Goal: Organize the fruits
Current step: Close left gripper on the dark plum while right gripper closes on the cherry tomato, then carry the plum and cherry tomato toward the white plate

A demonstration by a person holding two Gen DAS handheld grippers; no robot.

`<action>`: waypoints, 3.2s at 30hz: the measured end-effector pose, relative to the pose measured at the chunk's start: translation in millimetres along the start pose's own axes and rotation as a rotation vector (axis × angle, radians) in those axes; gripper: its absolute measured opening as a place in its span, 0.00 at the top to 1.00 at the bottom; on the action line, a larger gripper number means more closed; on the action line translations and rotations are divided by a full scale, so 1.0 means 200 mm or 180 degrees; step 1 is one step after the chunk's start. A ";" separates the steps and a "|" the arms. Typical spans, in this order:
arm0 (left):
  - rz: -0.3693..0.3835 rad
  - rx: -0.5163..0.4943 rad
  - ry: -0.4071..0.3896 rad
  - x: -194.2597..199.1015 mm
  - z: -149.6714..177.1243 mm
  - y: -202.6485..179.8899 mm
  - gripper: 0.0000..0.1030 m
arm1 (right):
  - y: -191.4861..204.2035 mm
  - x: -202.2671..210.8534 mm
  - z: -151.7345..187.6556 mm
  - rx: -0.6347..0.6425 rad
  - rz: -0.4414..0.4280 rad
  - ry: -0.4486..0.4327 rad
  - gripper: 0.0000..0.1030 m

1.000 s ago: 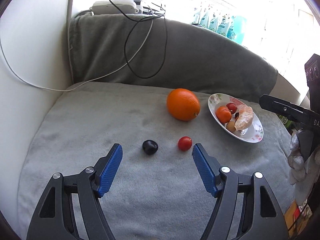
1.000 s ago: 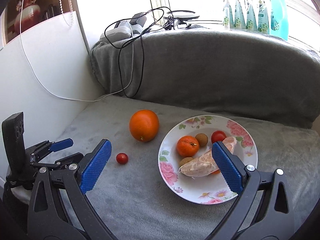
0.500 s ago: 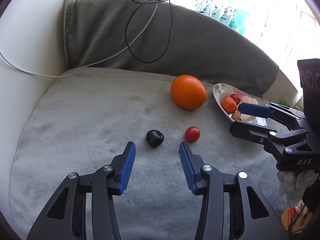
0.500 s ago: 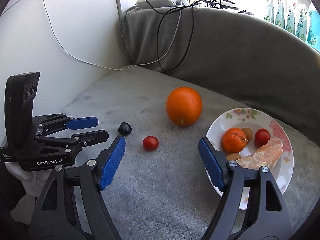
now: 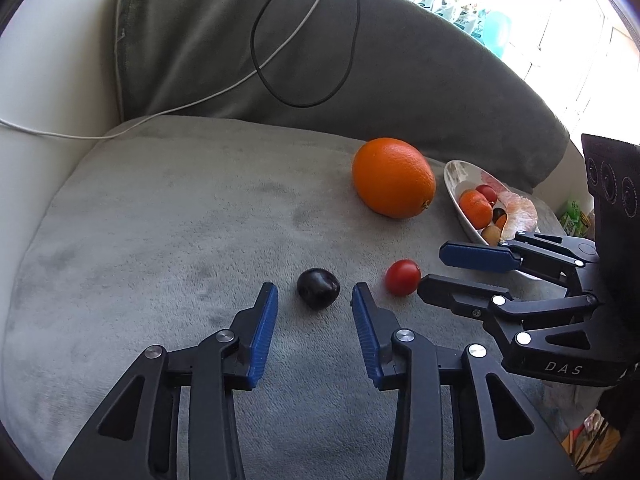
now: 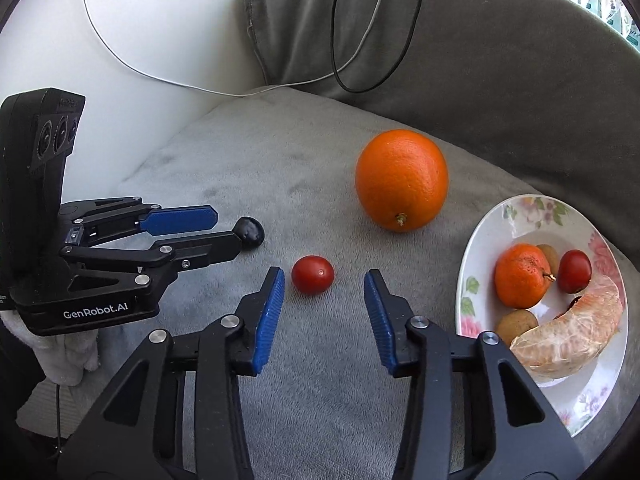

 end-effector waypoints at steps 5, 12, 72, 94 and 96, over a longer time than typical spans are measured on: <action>-0.0011 -0.0032 0.0041 -0.04 0.00 -0.01 0.68 | 0.01 -0.05 0.00 0.0059 0.0034 0.0067 0.61; -0.0009 -0.0059 0.0096 -0.08 0.00 0.00 0.74 | 0.02 -0.09 -0.02 0.0122 0.0033 0.0102 0.65; 0.0351 -0.0430 -0.0262 0.00 -0.15 -0.46 0.79 | -0.45 0.54 0.18 -0.0569 0.0352 -0.0586 0.75; 0.0541 -0.0655 -0.0164 -0.16 -0.30 -0.75 0.79 | -0.72 0.58 0.31 -0.0921 0.0454 -0.0619 0.75; 0.0558 -0.0671 -0.0151 -0.17 -0.30 -0.77 0.79 | -0.73 0.58 0.32 -0.0931 0.0436 -0.0607 0.75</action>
Point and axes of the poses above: each gripper's, at about its wrist camera, not at the fingertips, and x roughly against the way its jaws point, y to its left, z to its underside, the point moved 3 cm from there along -x, roughly the way its jaws point, and after that the axes turned 3 degrees about -z, right-handed, at the moved point
